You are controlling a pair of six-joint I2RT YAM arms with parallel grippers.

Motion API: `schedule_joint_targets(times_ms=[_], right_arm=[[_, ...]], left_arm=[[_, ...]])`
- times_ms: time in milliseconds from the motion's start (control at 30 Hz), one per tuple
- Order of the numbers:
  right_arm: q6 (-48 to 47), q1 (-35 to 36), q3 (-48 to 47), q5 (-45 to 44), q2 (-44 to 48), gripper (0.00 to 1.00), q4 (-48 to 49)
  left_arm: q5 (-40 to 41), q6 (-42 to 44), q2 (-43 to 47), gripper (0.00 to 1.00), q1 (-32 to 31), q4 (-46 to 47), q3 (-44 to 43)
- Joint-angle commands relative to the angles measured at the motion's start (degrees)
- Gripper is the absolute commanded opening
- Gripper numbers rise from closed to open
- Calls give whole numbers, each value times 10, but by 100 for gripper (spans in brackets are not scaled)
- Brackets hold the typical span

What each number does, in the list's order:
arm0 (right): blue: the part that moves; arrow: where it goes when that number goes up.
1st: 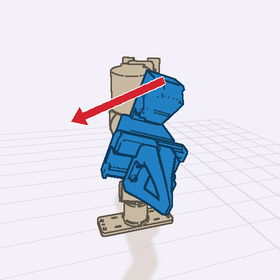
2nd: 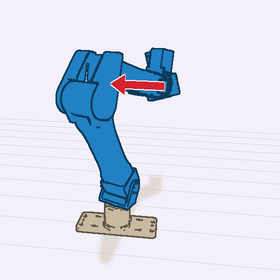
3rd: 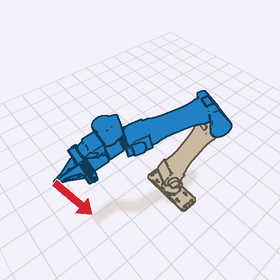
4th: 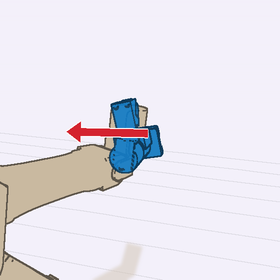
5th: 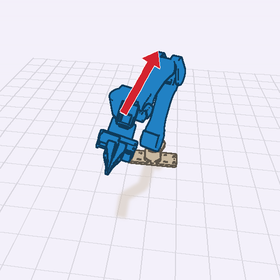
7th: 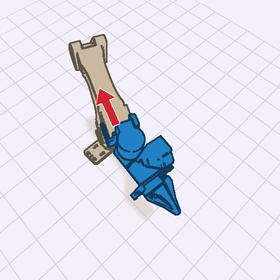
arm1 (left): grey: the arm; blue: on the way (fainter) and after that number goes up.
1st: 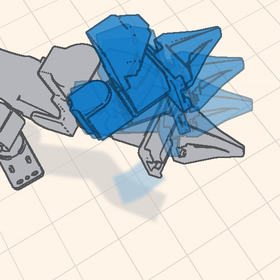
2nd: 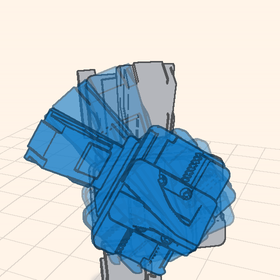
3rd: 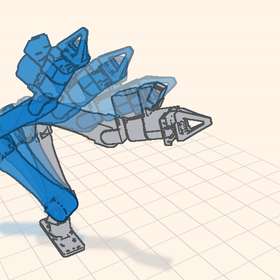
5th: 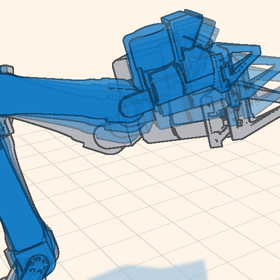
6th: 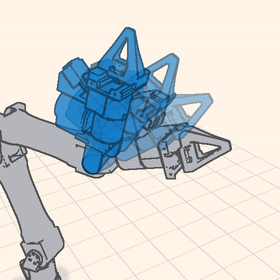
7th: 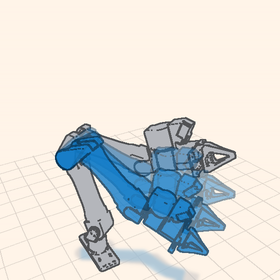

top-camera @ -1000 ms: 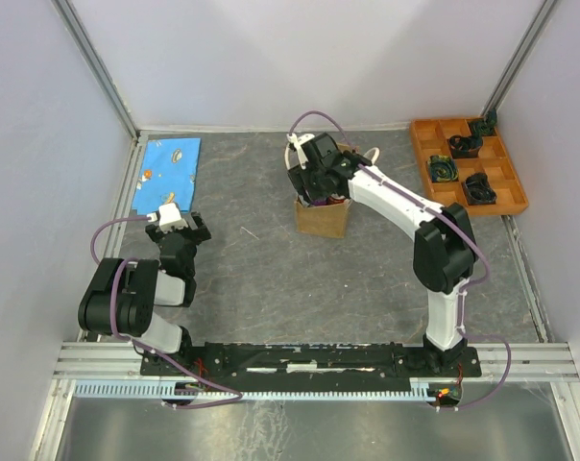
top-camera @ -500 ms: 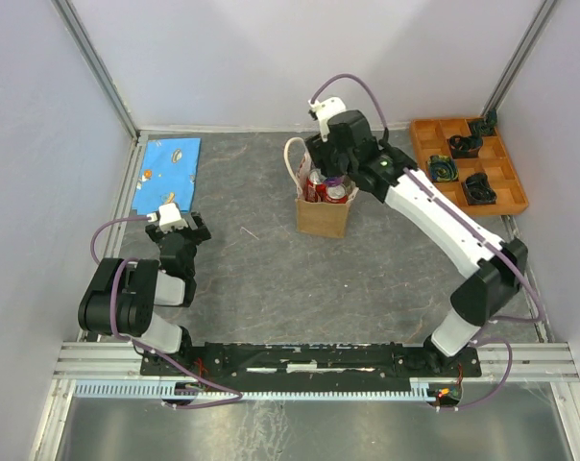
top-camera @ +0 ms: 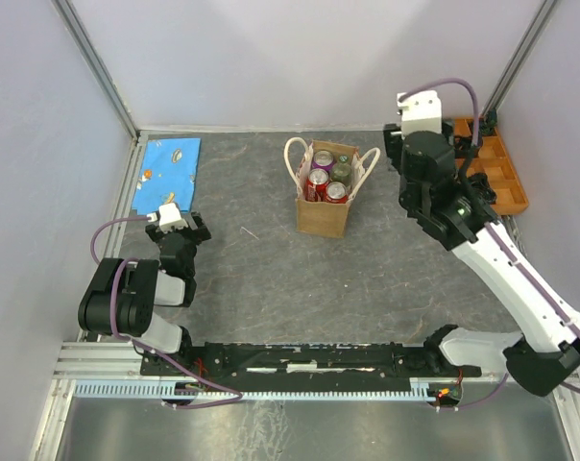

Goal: Take the beverage out of the canvas bag

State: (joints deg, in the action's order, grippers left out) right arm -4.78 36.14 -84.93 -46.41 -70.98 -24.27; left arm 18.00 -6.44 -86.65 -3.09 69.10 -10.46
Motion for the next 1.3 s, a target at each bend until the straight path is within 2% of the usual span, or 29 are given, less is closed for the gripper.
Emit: schedule_joint_targets(times_ms=[0, 133, 200, 333, 567, 833, 1267], right_arm=[[70, -10, 62, -89, 48, 0, -4], [172, -12, 138, -45, 80, 0, -76], [209, -12, 195, -7, 94, 0, -80], [251, -13, 302, 53, 118, 0, -16], [252, -16, 411, 125, 113, 0, 129], [265, -32, 428, 186, 52, 0, 232], [296, -39, 398, 185, -31, 0, 181]], left_arm=[[16, 25, -3, 99, -2, 22, -10], [15, 25, -3, 99, -2, 21, -11], [16, 25, -3, 99, -2, 21, -11], [15, 25, -3, 99, -2, 22, -11], [16, 25, -3, 99, -2, 22, -11], [16, 25, -3, 99, -3, 21, -11], [17, 26, -4, 99, -3, 22, -11]])
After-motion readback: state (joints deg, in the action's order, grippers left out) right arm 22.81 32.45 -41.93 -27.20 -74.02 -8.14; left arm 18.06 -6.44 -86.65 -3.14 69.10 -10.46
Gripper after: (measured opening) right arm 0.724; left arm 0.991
